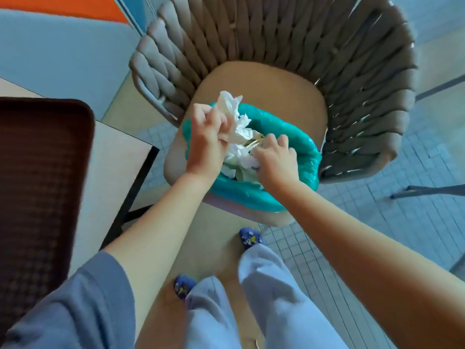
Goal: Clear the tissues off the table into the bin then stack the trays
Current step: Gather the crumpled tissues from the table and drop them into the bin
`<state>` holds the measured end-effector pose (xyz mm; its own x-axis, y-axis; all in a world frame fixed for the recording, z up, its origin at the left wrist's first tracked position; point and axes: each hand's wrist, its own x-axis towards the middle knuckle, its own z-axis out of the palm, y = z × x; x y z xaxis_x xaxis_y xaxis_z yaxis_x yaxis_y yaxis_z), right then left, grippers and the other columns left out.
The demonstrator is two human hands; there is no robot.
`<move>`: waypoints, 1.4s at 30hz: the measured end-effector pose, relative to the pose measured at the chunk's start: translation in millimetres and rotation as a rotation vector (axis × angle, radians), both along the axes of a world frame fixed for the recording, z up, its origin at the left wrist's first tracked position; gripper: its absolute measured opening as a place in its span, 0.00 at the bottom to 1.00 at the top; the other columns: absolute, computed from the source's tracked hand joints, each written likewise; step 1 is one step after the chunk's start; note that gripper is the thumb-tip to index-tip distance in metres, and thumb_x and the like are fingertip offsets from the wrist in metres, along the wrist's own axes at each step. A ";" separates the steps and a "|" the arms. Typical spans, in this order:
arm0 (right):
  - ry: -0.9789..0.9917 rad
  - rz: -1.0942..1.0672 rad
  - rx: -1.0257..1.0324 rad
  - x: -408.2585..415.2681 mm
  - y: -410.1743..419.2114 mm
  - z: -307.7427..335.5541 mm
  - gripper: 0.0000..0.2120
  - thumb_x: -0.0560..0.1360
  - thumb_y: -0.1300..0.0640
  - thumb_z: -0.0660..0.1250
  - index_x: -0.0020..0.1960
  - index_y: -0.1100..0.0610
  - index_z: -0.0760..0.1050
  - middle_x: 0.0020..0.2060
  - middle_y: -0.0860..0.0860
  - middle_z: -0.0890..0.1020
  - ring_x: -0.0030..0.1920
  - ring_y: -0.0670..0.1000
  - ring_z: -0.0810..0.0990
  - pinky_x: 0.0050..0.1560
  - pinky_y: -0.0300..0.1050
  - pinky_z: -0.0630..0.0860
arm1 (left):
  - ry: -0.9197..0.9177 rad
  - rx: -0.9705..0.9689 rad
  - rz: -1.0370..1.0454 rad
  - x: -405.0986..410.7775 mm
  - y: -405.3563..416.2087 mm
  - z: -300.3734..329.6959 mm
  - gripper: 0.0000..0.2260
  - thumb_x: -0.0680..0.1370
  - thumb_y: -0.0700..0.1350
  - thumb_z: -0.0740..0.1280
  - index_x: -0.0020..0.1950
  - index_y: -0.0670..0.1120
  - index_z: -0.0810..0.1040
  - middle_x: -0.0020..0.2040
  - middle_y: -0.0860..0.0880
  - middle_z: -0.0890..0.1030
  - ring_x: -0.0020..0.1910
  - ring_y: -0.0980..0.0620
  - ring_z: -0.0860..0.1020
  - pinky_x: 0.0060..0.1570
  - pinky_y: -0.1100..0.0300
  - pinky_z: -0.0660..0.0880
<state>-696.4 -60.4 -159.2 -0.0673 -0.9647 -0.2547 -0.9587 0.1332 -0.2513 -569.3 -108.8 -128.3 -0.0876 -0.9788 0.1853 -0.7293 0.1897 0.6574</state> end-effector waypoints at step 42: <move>-0.302 0.593 -0.224 324.3 23.2 162.4 0.15 0.78 0.53 0.57 0.61 0.56 0.74 0.59 0.53 0.77 0.60 0.56 0.74 0.57 0.53 0.73 | -0.315 -0.069 0.315 327.4 141.3 128.4 0.12 0.75 0.38 0.65 0.58 0.42 0.78 0.54 0.46 0.80 0.56 0.47 0.76 0.57 0.55 0.74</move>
